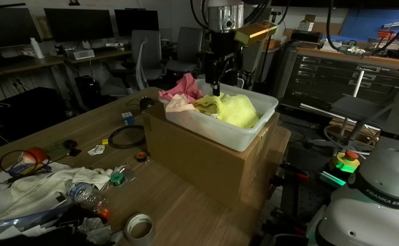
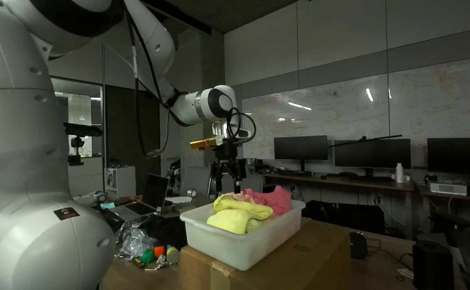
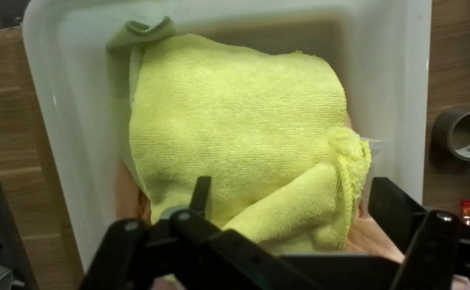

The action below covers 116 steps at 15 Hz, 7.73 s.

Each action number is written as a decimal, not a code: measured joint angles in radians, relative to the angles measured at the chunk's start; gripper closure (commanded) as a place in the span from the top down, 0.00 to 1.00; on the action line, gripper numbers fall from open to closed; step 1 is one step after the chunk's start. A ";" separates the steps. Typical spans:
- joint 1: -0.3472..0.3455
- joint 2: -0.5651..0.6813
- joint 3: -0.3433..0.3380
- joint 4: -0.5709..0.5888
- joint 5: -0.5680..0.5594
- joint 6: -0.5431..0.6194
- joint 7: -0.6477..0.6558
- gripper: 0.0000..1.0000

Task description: Pick up the fabrics from the container and put them on the table.

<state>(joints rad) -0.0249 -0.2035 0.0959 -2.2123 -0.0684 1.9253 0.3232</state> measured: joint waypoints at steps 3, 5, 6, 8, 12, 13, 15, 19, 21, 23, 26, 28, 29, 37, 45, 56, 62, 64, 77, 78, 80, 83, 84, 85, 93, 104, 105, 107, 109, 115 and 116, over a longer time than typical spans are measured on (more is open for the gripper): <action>0.000 0.043 -0.015 0.000 0.036 -0.013 -0.001 1.00; 0.000 0.063 -0.024 0.000 0.054 -0.020 -0.001 1.00; 0.000 0.071 -0.028 0.000 0.060 -0.022 -0.001 1.00; 0.000 0.084 -0.036 -0.003 0.068 -0.022 -0.001 1.00; 0.000 0.098 -0.046 -0.018 0.077 -0.014 -0.021 1.00; 0.000 0.099 -0.047 -0.024 0.077 -0.009 -0.028 1.00; 0.000 0.102 -0.047 -0.032 0.077 0.004 -0.042 1.00; 0.002 0.103 -0.047 -0.046 0.070 0.053 -0.067 1.00; 0.003 0.106 -0.047 -0.055 0.051 0.094 -0.079 1.00; 0.003 0.114 -0.047 -0.066 0.025 0.147 -0.092 1.00; 0.003 0.133 -0.049 -0.084 -0.012 0.225 -0.097 1.00; 0.003 0.146 -0.051 -0.093 -0.024 0.259 -0.097 0.95; 0.003 0.152 -0.053 -0.097 -0.028 0.271 -0.097 0.74; 0.002 0.155 -0.059 -0.107 -0.029 0.312 -0.064 0.24; 0.003 0.017 -0.057 -0.104 -0.029 0.234 -0.038 0.09; -0.008 -0.257 -0.024 0.019 -0.108 0.066 0.012 0.09; -0.015 -0.317 0.044 0.114 -0.162 0.000 0.032 0.09; -0.014 -0.307 0.075 0.138 -0.174 -0.025 0.031 0.08; 0.210 0.049 0.230 0.418 -0.095 0.001 -0.188 0.07; 0.220 0.074 0.228 0.433 -0.058 0.016 -0.219 0.06; 0.235 0.122 0.225 0.461 0.002 0.026 -0.288 0.40; 0.254 0.176 0.225 0.487 -0.012 0.014 -0.342 0.64; 0.260 0.188 0.225 0.492 -0.034 0.003 -0.350 0.70; 0.265 0.197 0.225 0.496 -0.056 -0.007 -0.357 0.77; 0.264 0.209 0.179 0.502 -0.189 -0.074 -0.299 1.00; 0.137 0.173 0.025 0.339 -0.134 -0.153 -0.104 1.00; 0.128 0.172 0.017 0.319 -0.115 -0.155 -0.100 1.00; 0.110 0.173 -0.001 0.283 -0.075 -0.155 -0.099 1.00; 0.093 0.173 -0.017 0.254 -0.052 -0.153 -0.100 1.00; 0.060 0.191 -0.047 0.218 -0.050 -0.141 -0.133 1.00; 0.057 0.198 -0.051 0.216 -0.050 -0.136 -0.148 1.00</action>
<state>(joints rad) 0.0318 -0.0052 0.0450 -1.9959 -0.1179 1.7892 0.1750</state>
